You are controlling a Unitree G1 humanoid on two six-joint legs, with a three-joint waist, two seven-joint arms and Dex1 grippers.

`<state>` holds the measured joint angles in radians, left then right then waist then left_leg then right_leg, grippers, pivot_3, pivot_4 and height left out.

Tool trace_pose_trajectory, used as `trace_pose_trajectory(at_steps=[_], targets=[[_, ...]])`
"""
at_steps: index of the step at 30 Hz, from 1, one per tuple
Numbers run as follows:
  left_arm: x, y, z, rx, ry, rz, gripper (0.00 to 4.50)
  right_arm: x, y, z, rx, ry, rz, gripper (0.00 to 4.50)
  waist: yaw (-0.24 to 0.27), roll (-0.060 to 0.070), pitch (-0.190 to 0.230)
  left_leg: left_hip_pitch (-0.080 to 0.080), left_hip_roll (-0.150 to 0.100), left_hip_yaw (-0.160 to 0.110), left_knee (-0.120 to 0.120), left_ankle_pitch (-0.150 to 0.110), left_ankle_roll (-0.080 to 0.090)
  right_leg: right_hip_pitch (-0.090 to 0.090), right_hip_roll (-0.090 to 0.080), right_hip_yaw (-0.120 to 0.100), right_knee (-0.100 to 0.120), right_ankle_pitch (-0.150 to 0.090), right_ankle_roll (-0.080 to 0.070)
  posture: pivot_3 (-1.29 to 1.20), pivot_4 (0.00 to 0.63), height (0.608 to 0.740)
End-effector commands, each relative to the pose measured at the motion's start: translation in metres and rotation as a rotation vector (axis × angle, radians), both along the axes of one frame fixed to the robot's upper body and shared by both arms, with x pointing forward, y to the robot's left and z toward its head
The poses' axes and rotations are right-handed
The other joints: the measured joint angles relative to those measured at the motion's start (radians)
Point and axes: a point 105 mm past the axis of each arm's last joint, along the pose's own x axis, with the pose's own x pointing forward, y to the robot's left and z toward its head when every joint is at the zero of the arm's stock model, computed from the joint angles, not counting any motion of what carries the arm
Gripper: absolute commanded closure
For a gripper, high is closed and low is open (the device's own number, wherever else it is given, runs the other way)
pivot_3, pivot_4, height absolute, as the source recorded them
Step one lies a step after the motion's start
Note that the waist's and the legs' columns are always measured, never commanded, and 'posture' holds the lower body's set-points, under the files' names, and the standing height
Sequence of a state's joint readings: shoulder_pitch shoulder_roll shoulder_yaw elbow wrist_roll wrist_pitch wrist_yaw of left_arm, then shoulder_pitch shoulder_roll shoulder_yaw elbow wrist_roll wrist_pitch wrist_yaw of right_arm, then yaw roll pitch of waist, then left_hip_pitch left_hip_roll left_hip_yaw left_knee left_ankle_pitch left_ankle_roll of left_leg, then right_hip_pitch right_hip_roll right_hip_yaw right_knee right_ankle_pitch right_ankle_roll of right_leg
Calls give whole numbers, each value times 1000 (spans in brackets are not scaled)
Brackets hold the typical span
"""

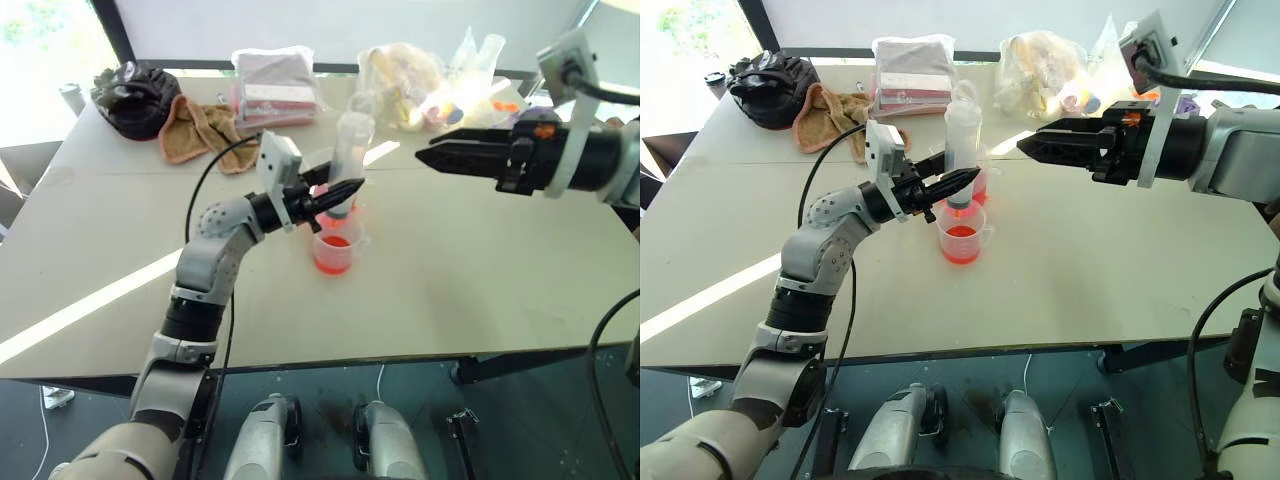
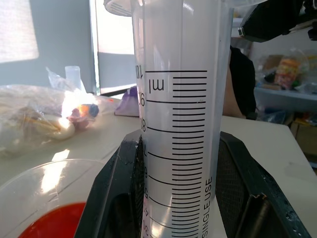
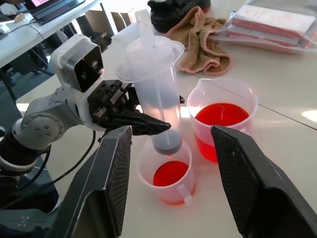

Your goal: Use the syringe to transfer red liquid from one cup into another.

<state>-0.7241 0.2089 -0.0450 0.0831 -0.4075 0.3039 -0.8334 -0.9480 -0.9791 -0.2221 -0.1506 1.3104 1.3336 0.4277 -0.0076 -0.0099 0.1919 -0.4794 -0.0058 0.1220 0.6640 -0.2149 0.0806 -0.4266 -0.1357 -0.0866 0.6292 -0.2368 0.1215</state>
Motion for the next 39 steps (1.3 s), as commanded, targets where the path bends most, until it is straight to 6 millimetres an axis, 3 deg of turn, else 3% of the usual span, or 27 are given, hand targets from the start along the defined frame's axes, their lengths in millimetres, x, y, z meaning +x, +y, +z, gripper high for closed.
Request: trace_pose_trajectory(at_steps=[1,6,10,13,17,22,25,32,35,39], targets=[[-5,-1,20,-25,-60,-21,3140,-4,-9,14,32,-70,-20,1900,2,0,0,0,0,0,0,0,0,0,0,0,0,0,0,0,150,740],[-1,2,35,-90,-7,-4,3140,-1,-10,6,44,-62,-31,1900,6,0,0,0,0,0,0,-1,-2,0,0,0,0,0,0,0,150,740],[9,11,56,-219,141,15,3140,0,-5,0,41,-68,-19,1900,10,0,0,0,0,0,0,0,-1,0,0,0,0,0,0,0,150,740],[23,26,64,-303,309,52,3140,4,-4,-3,47,-59,-33,1900,13,0,0,0,0,0,0,2,-3,0,0,0,0,0,0,0,150,740],[44,62,66,-418,538,147,3140,7,-4,-8,62,-49,-42,1900,15,0,0,0,0,0,1,2,-3,0,1,0,1,1,0,0,150,740],[65,100,33,-358,823,382,3140,12,-1,-9,86,-66,-64,1900,19,-1,0,0,0,1,1,3,-3,0,3,0,1,1,2,0,150,740],[62,100,-2,-148,1010,449,3140,17,-1,-10,94,-68,-83,1900,23,-1,1,0,-1,1,2,3,-3,1,4,-1,1,1,2,0,150,740],[57,93,-41,103,1147,520,3140,21,2,-7,95,-71,-96,1900,18,-2,1,0,-2,2,2,1,-5,1,3,0,1,2,3,0,150,740],[53,93,-57,214,1183,552,3140,14,9,-8,68,-71,-54,1900,17,-2,1,0,-2,2,0,2,-7,0,3,0,1,2,3,0,150,740],[53,104,-75,347,1204,670,3140,-12,30,-19,-111,-89,84,1900,18,-2,1,0,-1,3,-1,2,-8,-1,3,0,1,2,3,0,150,740]])
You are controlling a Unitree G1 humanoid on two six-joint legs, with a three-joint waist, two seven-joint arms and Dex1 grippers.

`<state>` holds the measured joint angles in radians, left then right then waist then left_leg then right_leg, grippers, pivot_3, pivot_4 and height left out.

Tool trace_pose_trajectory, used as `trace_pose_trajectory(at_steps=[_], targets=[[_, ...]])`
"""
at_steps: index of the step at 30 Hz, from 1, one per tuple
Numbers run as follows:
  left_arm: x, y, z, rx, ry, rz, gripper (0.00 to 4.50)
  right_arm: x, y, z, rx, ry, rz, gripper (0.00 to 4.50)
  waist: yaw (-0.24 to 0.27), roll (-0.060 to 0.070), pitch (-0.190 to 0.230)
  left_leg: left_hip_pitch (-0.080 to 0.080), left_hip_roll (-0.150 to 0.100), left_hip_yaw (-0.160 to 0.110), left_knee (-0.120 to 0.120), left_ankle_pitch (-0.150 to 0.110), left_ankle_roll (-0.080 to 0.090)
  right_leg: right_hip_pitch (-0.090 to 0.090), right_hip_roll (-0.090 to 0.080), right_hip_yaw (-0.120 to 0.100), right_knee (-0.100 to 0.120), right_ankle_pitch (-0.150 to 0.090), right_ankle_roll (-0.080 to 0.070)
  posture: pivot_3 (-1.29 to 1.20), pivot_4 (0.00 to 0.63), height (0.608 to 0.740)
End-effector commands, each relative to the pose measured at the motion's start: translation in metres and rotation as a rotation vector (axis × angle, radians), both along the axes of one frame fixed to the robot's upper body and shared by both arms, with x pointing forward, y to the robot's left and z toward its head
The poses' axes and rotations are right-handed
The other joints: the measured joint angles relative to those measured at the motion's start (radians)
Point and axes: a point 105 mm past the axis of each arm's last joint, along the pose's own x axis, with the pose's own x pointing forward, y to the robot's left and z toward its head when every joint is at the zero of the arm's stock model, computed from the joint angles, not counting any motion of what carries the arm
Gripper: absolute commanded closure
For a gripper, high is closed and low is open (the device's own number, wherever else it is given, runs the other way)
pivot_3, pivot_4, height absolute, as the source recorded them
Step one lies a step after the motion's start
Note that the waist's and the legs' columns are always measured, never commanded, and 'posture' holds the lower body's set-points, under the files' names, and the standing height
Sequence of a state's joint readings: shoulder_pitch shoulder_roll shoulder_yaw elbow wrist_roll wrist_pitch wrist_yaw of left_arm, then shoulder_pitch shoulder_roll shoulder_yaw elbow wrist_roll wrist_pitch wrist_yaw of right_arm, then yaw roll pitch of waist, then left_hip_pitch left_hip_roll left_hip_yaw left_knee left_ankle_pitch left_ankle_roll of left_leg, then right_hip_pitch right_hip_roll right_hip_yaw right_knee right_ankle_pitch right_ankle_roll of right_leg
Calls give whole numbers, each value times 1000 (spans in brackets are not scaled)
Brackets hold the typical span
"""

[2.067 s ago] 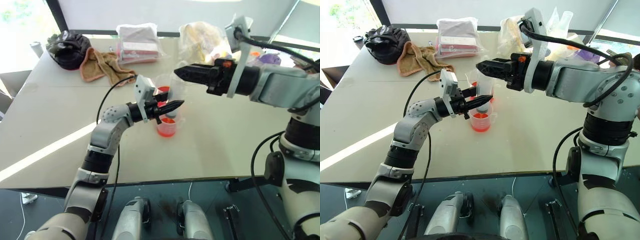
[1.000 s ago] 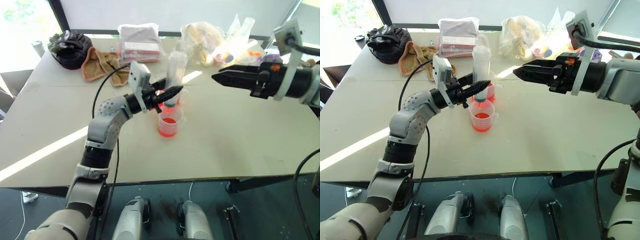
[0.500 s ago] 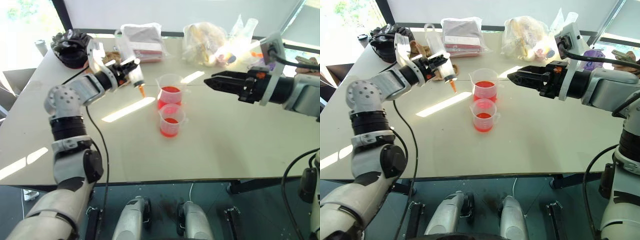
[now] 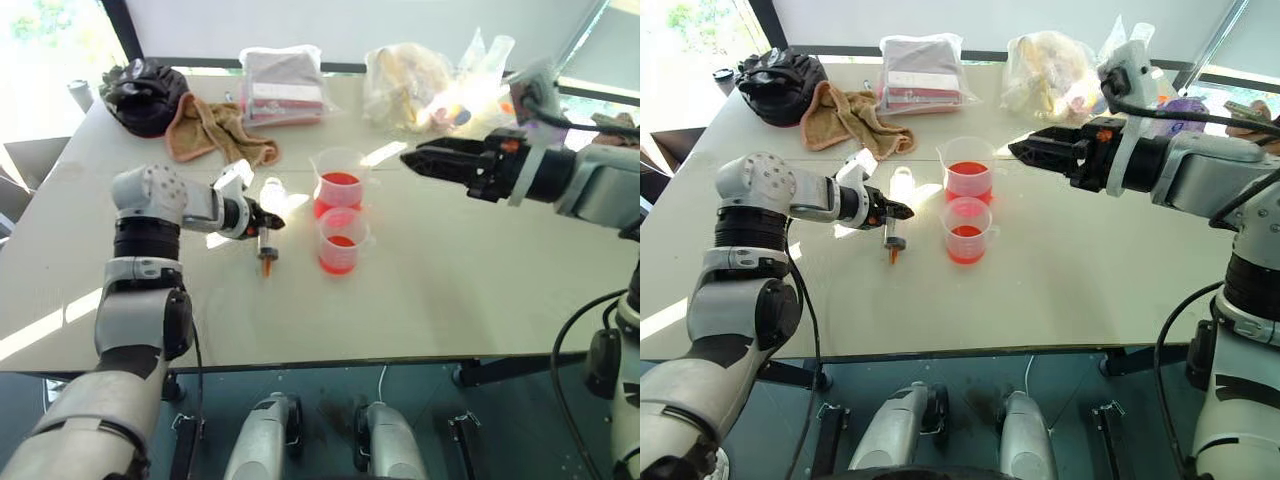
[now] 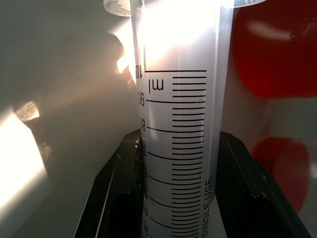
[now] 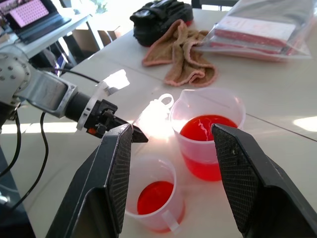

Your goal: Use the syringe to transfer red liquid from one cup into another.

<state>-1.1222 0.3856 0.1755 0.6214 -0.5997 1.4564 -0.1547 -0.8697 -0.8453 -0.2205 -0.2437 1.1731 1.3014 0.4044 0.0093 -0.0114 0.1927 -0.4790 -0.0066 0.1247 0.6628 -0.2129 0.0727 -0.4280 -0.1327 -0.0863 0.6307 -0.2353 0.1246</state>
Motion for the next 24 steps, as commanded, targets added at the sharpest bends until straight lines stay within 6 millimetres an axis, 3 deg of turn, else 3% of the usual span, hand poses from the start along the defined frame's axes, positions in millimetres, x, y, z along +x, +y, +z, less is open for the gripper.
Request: trace_pose_trajectory(at_steps=[1,5,14,20,21,24], targets=[[3,13,-1,131,15,31,3140,-28,19,4,-132,-66,136,1900,0,0,0,0,0,0,0,0,0,0,0,0,0,0,0,0,150,740],[5,21,-3,179,37,64,3140,-40,25,-8,-249,-74,195,1900,-1,0,0,1,0,0,0,0,-1,-1,-2,1,0,0,-1,0,150,740],[6,26,-6,205,48,78,3140,-37,19,-27,-393,-84,176,1900,-6,0,0,1,2,1,-2,0,-2,-4,-3,4,0,1,-3,0,150,740],[4,30,-6,211,49,80,329,-29,14,-30,-406,-80,145,1839,-7,1,-1,1,2,2,-3,0,-3,-9,-3,6,-1,2,-4,0,150,740],[3,31,-6,211,50,80,52,-29,13,-31,-407,-80,142,1839,-7,1,-1,1,2,3,-3,0,-3,-9,-3,6,-1,2,-4,0,150,740],[3,34,7,174,13,82,52,-27,12,-32,-407,-77,138,1839,-11,1,-1,1,2,4,-5,1,-3,-10,-3,8,-1,2,-4,0,150,740]])
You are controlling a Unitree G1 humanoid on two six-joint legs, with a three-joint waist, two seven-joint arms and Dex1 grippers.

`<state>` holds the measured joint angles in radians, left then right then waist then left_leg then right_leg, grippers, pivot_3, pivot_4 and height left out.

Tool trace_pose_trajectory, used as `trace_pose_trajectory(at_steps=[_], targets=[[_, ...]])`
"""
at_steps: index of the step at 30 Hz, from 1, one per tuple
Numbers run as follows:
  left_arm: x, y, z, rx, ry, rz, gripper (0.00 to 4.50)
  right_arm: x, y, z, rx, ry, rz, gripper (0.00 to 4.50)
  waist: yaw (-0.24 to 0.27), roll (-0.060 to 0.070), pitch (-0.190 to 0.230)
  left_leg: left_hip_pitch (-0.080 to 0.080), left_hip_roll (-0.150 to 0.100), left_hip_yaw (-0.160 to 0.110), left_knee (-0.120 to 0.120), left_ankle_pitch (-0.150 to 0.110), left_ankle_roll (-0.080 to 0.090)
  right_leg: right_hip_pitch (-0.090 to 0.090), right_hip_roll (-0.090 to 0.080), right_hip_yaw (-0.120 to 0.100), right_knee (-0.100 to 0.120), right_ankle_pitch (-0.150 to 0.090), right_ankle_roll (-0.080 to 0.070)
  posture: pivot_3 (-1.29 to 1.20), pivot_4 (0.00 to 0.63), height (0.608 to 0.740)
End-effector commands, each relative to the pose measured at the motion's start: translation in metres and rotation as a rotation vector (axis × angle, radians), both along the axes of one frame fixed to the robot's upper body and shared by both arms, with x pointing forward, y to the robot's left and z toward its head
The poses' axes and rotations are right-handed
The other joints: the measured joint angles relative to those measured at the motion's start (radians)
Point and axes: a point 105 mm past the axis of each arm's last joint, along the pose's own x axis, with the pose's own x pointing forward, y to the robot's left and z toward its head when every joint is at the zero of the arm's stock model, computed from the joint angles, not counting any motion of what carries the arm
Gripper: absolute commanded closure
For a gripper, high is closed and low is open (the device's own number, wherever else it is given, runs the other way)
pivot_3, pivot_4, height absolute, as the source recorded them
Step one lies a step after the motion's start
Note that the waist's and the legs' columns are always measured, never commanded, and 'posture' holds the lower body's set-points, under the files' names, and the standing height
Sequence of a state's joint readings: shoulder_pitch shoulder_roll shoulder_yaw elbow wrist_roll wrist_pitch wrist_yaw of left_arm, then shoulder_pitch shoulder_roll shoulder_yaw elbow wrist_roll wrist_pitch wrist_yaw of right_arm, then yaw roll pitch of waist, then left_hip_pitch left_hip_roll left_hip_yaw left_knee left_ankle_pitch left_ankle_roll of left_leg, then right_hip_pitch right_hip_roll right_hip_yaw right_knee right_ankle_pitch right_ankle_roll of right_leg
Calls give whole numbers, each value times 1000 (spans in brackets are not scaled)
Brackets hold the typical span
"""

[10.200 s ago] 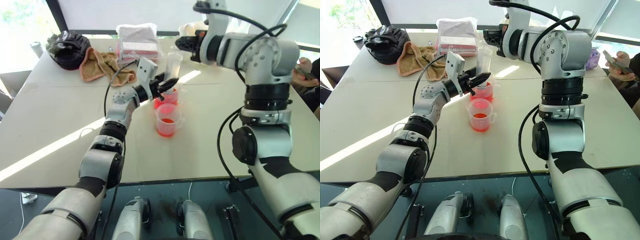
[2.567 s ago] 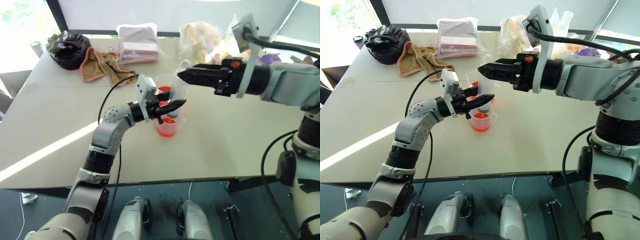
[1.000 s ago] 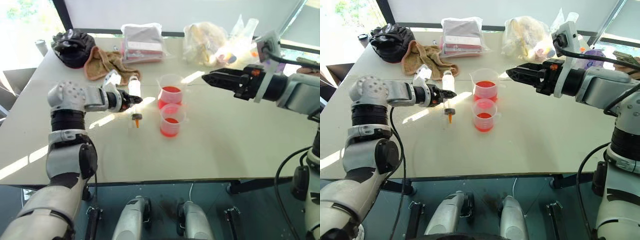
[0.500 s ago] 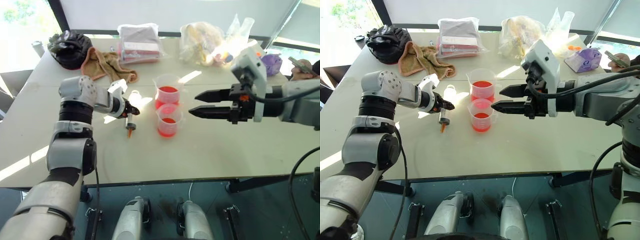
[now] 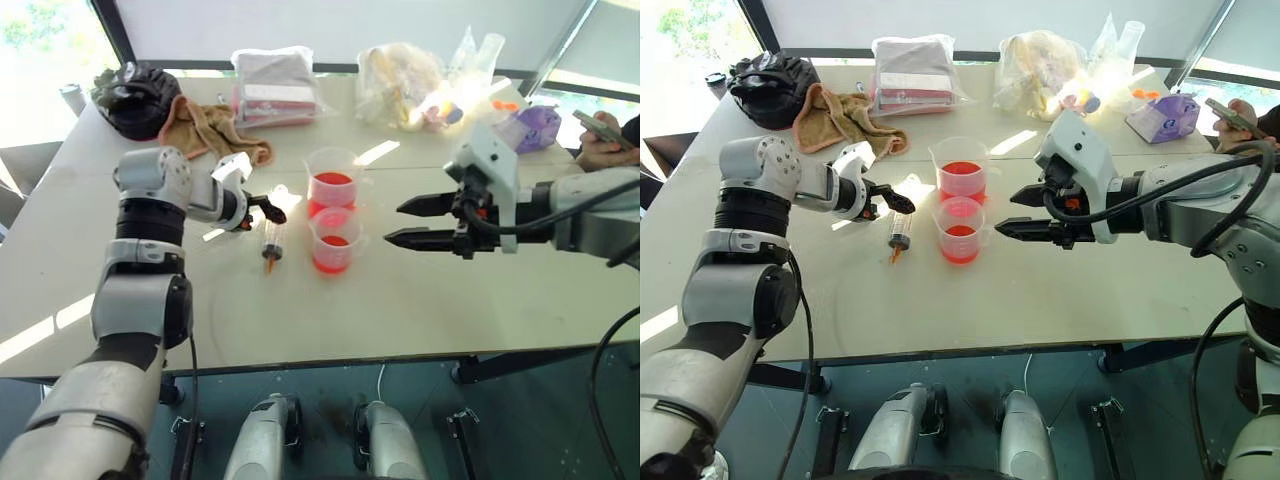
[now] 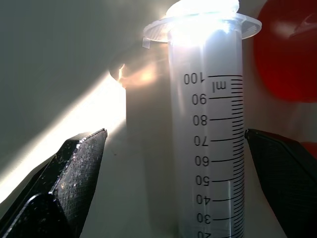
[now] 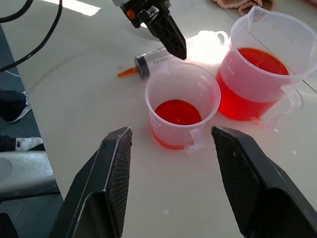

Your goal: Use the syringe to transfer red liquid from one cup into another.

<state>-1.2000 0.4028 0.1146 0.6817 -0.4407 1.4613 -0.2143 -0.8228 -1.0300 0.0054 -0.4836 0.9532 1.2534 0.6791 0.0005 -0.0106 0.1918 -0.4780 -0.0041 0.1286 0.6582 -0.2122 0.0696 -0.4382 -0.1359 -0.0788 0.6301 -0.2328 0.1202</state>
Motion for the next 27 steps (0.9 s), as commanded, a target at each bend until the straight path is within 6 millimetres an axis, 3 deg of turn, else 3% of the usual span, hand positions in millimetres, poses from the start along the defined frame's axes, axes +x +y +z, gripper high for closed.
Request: trace_pose_trajectory(at_steps=[1,4,8,12,19,24,27], targets=[[-3,22,7,13,-15,52,52,1,-2,6,3,-39,2,1839,-5,0,0,0,0,1,-1,0,0,0,0,1,0,0,0,0,150,740],[-1,24,29,-34,-97,50,52,3,-3,3,-4,-36,2,1839,-11,0,0,-1,0,3,-3,0,-1,0,-1,1,0,0,0,0,150,740],[3,28,68,-90,-337,30,52,12,-6,2,15,-30,-12,1839,-11,-1,1,-2,0,5,-6,1,-1,-2,-1,0,0,0,0,0,150,740],[-5,34,83,-82,-459,-2,52,17,-9,-6,-5,-20,-12,1839,-11,-1,0,-1,-1,6,-6,1,-2,-2,-2,-1,-1,0,0,0,150,740],[-44,45,78,39,-524,-228,52,19,-18,-15,-36,-8,-13,1839,-13,-1,0,-1,0,7,-6,2,-2,-2,1,-1,0,0,0,0,150,740],[-73,80,71,101,-516,-322,52,24,-22,-14,-44,-17,-21,1839,-17,0,0,-1,0,7,-7,2,-2,-2,0,-1,0,0,0,0,150,740],[-90,85,67,108,-488,-405,52,26,-22,-14,-54,-23,-10,1839,-12,0,0,-1,0,7,-7,2,-2,-5,0,-1,-1,0,-1,0,150,740]])
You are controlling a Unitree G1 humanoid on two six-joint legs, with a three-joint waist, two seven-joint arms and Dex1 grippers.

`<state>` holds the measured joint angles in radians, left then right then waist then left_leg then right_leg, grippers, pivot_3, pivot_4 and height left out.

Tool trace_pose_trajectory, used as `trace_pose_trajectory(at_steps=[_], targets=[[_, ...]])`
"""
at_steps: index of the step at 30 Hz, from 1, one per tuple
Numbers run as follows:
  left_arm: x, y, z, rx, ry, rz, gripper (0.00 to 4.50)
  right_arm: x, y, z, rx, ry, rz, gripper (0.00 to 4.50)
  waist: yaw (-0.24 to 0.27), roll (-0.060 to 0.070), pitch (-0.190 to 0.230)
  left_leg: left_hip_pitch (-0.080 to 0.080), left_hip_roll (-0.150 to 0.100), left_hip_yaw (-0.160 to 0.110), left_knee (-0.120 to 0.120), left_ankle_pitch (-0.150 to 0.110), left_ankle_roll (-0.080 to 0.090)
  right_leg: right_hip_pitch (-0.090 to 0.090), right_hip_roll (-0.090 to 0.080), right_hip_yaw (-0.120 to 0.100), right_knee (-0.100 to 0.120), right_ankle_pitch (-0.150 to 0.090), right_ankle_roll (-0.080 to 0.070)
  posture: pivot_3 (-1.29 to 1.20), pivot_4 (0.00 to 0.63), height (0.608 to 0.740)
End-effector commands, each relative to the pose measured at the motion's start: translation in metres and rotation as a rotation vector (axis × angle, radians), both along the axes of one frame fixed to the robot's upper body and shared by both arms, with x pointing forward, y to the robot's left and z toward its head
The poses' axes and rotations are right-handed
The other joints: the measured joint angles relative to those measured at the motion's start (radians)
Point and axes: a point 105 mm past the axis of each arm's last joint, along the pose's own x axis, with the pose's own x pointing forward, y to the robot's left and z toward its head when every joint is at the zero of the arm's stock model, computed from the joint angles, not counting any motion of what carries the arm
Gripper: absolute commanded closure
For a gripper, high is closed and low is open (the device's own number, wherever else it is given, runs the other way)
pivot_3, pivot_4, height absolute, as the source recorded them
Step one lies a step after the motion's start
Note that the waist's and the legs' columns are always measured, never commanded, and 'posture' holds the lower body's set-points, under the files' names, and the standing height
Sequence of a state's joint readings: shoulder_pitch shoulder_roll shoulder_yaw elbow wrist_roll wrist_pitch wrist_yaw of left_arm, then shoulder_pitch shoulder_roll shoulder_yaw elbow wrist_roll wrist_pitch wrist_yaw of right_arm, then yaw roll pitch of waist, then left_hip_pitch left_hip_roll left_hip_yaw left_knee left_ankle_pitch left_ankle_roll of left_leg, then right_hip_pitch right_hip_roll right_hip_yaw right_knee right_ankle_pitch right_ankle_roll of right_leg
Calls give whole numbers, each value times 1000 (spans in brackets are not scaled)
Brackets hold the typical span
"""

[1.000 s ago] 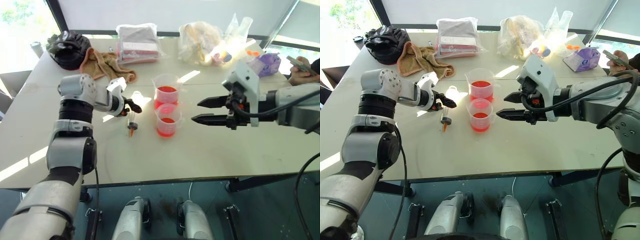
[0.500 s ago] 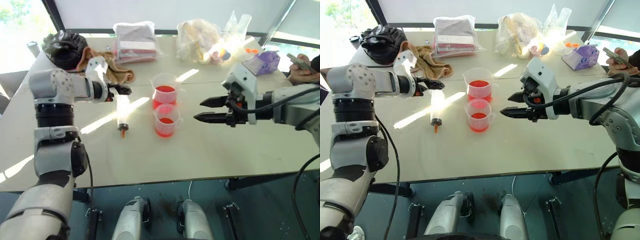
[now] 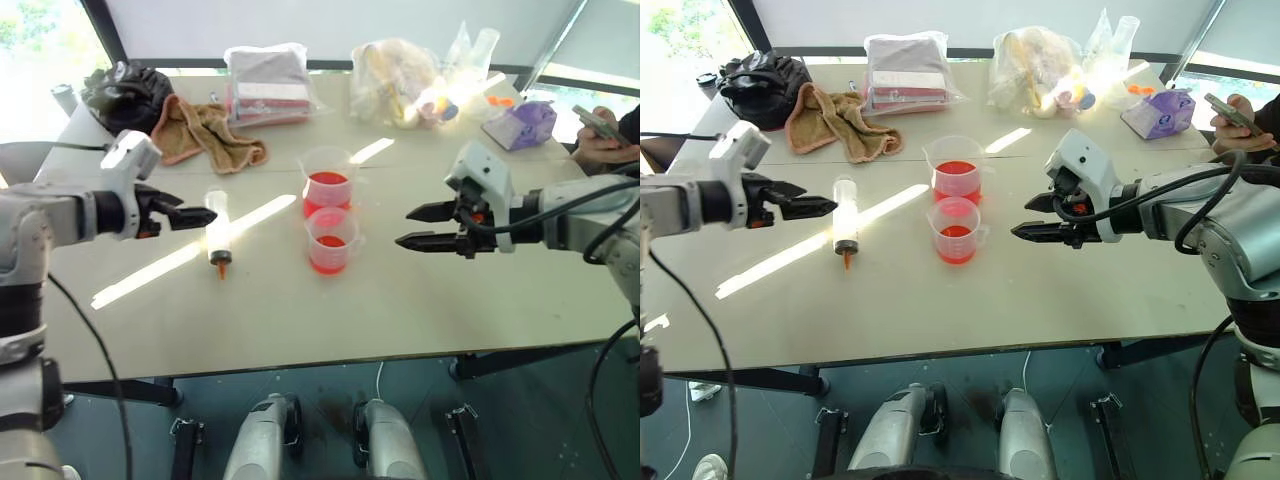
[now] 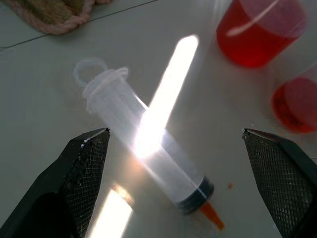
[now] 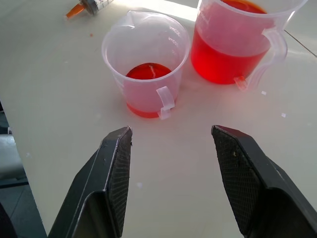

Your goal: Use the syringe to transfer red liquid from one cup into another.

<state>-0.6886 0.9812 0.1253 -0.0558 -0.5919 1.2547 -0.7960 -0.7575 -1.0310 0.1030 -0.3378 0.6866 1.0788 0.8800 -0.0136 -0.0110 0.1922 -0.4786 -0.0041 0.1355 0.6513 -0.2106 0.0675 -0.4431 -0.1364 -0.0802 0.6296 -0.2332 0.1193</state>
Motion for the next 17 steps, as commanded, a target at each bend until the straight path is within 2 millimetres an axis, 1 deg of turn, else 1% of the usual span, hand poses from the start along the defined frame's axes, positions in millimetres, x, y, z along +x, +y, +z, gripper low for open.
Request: trace_pose_trajectory(at_steps=[1,6,12,17], targets=[[-16,-5,12,24,-48,-122,52,2,0,12,-10,-59,21,1839,3,0,0,0,0,0,0,0,0,-1,0,0,0,0,0,0,150,740],[-20,-4,15,30,-58,-144,52,5,1,15,-14,-66,35,1839,3,0,0,0,0,0,0,0,0,-1,-2,0,-1,-1,-4,0,150,740],[-23,-6,22,36,-84,-184,52,5,1,17,-18,-67,42,1839,-1,0,0,0,0,1,-2,0,0,0,-1,0,-1,1,-1,0,150,740],[-21,-6,24,31,-100,-187,52,6,0,18,-15,-70,42,1839,0,0,0,0,0,1,-1,0,0,0,-1,0,-1,1,-1,0,150,740]])
